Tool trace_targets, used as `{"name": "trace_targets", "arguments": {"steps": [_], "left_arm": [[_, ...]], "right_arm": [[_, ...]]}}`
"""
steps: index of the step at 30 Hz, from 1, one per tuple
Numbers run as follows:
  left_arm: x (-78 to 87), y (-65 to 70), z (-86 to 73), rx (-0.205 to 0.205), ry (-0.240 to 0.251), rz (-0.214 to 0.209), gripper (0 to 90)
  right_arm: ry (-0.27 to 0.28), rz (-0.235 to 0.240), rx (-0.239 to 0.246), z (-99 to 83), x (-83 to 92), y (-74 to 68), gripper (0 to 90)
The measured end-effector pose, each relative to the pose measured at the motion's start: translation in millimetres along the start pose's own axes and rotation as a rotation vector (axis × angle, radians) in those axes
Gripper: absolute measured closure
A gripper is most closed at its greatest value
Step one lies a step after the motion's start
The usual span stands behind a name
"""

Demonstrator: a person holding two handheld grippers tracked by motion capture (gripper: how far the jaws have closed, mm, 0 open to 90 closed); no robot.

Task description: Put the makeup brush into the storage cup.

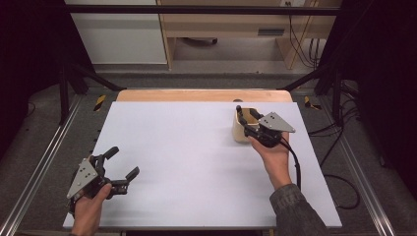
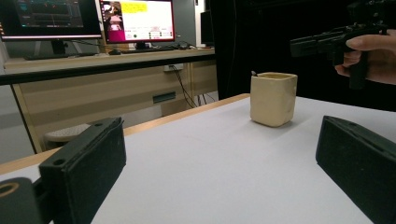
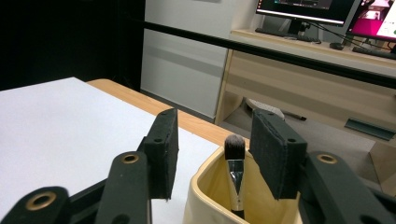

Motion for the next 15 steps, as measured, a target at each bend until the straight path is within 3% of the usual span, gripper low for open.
{"name": "trace_targets", "arguments": {"steps": [15], "left_arm": [[0.1,-0.3,0.2,0.0,0.001,0.0,1.2]], "right_arm": [[-0.011,0.0,-0.04,-0.4,3.5,-2.2,33.2]]}}
Point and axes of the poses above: each handheld gripper's, and its own axes: x roughly backward along the jaws, z roughly out of its top, y roughly to its right, the point moved 1 cm from there along -x, roughly forward along the jaws, and after that the axes turned 5 degrees about y, right-handed, at the moved point
